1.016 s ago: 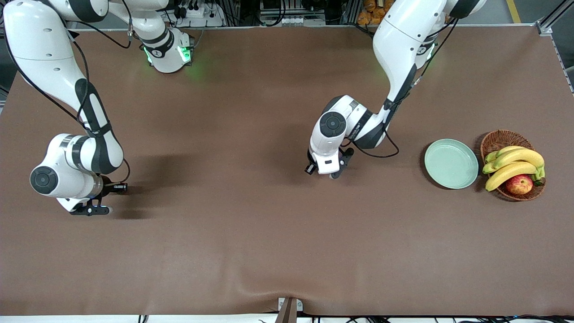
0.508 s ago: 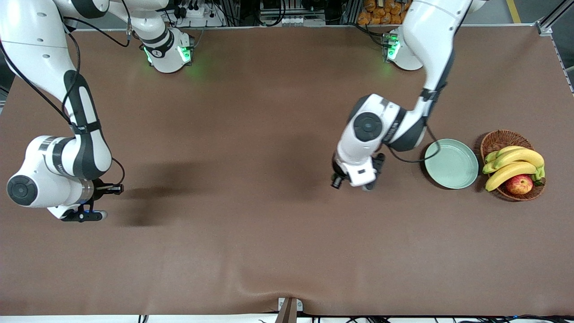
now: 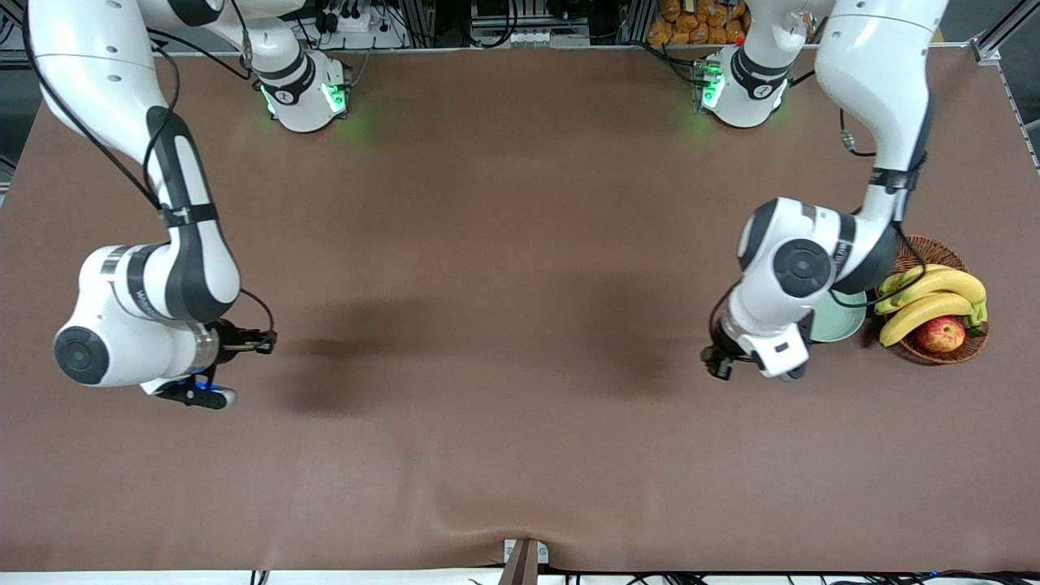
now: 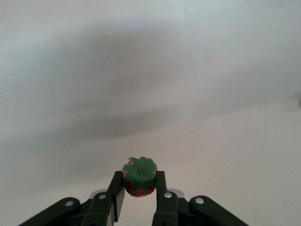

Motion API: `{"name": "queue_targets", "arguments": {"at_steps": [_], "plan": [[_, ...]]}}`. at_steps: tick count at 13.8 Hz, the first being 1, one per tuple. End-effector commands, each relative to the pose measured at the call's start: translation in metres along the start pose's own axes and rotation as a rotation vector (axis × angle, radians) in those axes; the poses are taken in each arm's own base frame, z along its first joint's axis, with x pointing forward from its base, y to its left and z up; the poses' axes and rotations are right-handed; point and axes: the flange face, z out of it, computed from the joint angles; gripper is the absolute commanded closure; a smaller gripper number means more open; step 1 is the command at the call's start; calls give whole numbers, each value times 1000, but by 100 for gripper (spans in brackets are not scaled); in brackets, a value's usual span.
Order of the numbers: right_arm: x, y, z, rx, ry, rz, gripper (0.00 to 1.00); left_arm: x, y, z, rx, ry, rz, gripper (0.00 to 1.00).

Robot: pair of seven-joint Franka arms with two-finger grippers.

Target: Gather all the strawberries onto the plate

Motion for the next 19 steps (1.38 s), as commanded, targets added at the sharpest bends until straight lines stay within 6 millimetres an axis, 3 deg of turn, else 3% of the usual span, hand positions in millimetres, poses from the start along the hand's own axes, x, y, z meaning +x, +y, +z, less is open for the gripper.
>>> {"name": "queue_targets", "arguments": {"at_steps": [1,6,10,14,16,19], "plan": [[-24,-56,-2,35,-24,122,100,26,-17,7,46,17,24,100],[-79,-185,22,91,16,331,100,95,-62,28,128,67,99,100],[-116,-273,77,160,66,469,100,157,-114,31,167,39,219,100],[-141,-332,133,270,132,557,100,184,-148,47,201,-1,341,100],[-159,-363,151,298,148,593,100,195,-161,56,208,-18,376,100],[-176,-388,174,292,139,625,100,202,-171,68,213,-32,389,100]]}}
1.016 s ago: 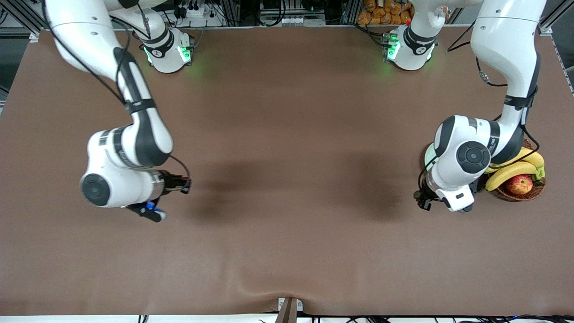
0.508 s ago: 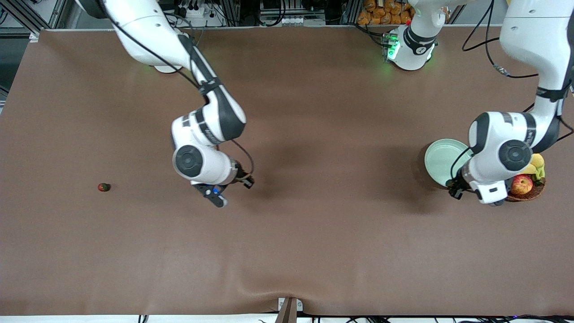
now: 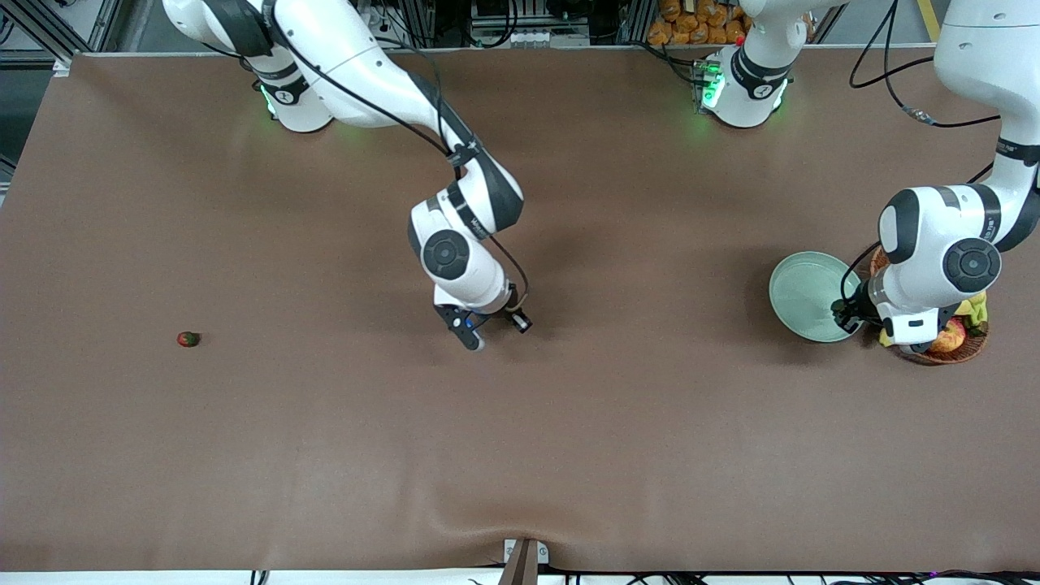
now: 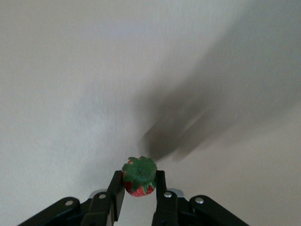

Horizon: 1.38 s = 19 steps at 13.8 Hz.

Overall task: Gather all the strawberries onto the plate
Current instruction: 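Set the second strawberry at the table middle with the right gripper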

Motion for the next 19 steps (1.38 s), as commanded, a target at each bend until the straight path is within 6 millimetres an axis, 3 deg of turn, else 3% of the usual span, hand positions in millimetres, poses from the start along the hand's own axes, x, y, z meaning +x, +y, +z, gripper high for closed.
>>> {"name": "queue_targets", "arguments": {"at_steps": [1,2,3,5,6,7,8,10,13,16,17,18,19], "plan": [[-14,-10,8,14,-8,42,100,-3,-4,4,-10,17,27,96],[-21,-10,9,13,-9,39,89,-3,-5,5,-11,17,26,51],[-25,-9,14,11,-8,36,55,-2,-4,3,-13,20,26,1],[-41,-8,26,37,2,17,40,-1,-4,-3,-18,28,21,0],[-41,-8,28,40,3,23,28,-1,-4,-6,-22,33,23,0],[-42,-8,28,41,3,32,9,-1,-3,-15,-28,43,25,0],[-37,-9,24,38,2,39,0,-5,1,-24,-34,54,37,0],[-26,-13,5,26,0,44,0,-29,26,-45,-58,67,94,0],[9,-34,-49,-35,-33,70,0,-86,80,-63,-94,62,202,0],[53,-38,-72,-33,-19,6,0,-150,139,-86,-157,61,307,0],[66,-38,-75,-26,-16,-34,0,-177,163,-97,-181,68,354,0],[88,-36,-80,-20,-9,-55,0,-221,192,-107,-200,81,435,0],[107,-35,-86,-13,-1,-75,0,-250,212,-111,-214,83,489,0]]}}
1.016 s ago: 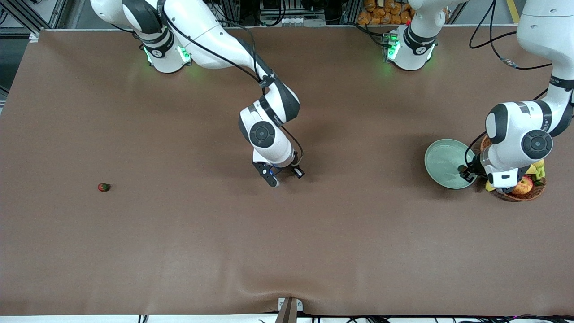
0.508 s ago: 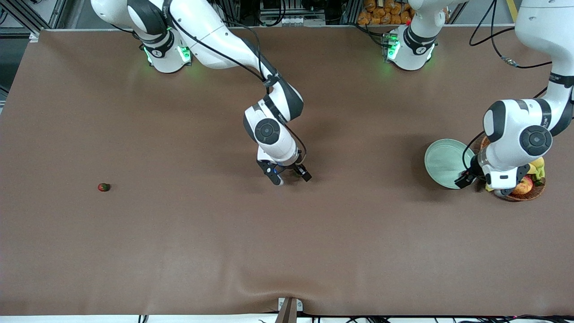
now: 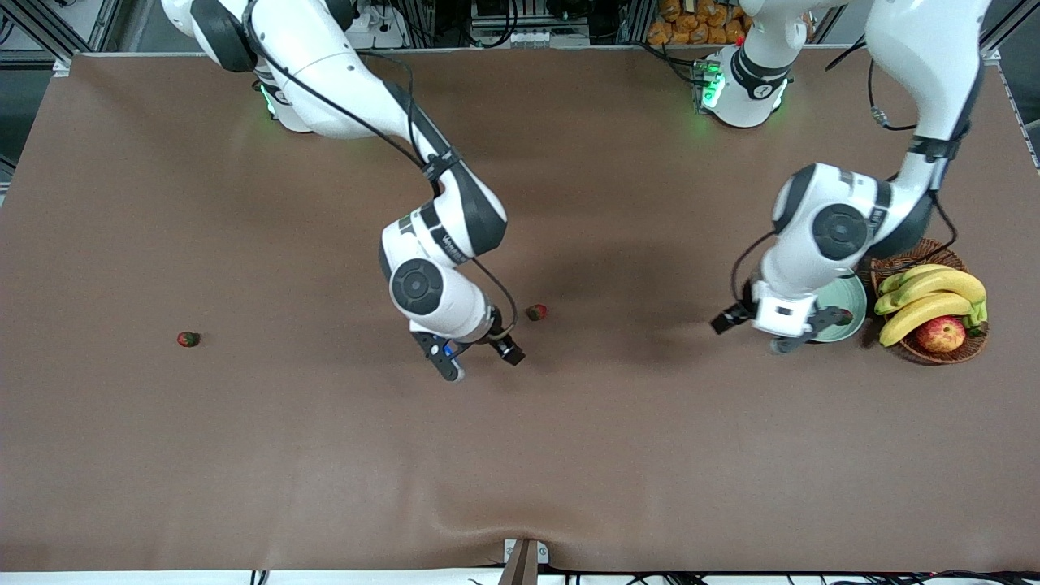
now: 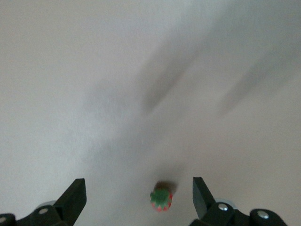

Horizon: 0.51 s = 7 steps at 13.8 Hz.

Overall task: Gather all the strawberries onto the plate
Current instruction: 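Set the second strawberry at the table middle with the right gripper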

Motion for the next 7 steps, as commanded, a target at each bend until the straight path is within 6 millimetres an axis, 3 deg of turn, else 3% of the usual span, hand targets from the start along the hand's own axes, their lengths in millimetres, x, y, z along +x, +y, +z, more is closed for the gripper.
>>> {"name": "queue_targets", "arguments": {"at_steps": [1,4,6,7], "plan": [[47,6,-12,6,24,-67,0,-40,81,-4,-30,4,122,0],[110,22,-28,-10,95,-170,0,-80,152,8,-82,-20,221,0],[152,35,-39,-11,111,-231,0,-100,202,22,-129,-38,261,0],[174,42,-44,-12,115,-257,0,-103,218,28,-129,-17,277,0]]}}
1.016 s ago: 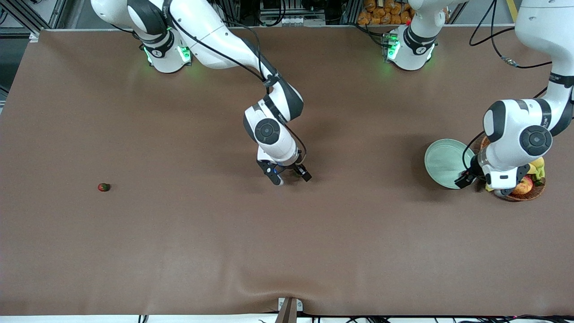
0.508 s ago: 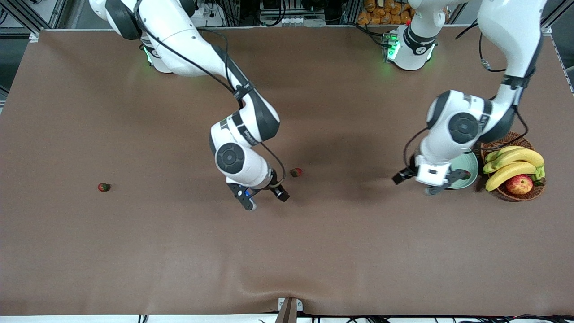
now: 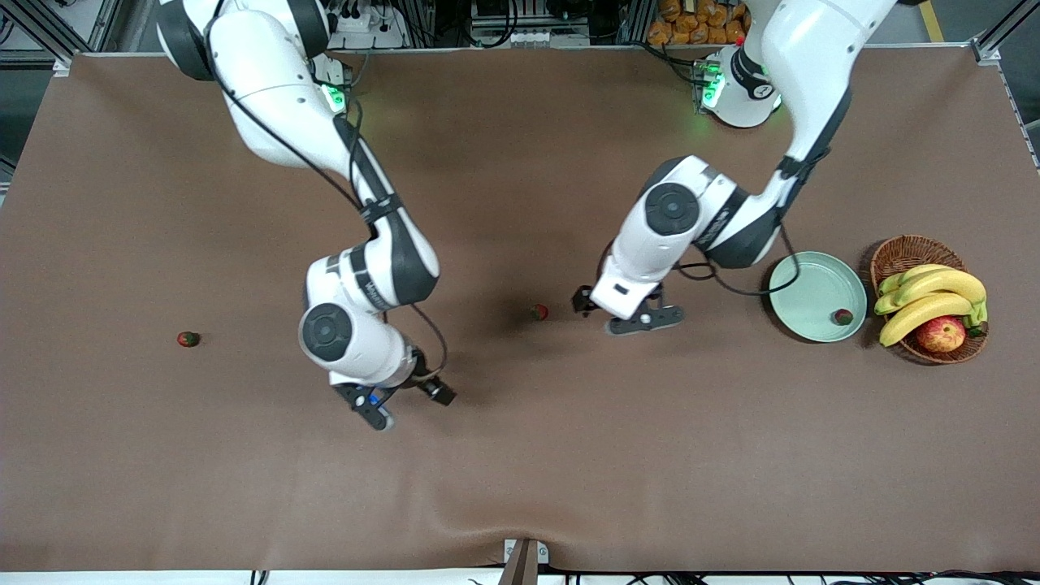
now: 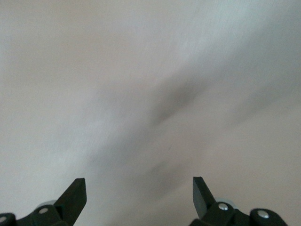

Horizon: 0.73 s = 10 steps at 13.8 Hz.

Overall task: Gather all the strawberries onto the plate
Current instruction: 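Grasp the second strawberry with the left gripper while the right gripper withdraws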

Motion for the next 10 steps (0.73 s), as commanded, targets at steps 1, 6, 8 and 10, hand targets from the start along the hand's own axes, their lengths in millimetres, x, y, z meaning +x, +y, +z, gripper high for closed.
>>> {"name": "queue_targets", "arguments": {"at_steps": [1,6,8,10], "plan": [[49,30,-9,-3,15,-93,0,-1,56,29,12,40,74,0],[143,107,-26,-14,33,-305,0,-50,102,91,115,90,197,0],[174,143,-34,-43,44,-404,0,-61,107,97,125,91,219,0],[201,177,-41,-89,56,-508,0,-62,106,100,137,98,235,0]]}}
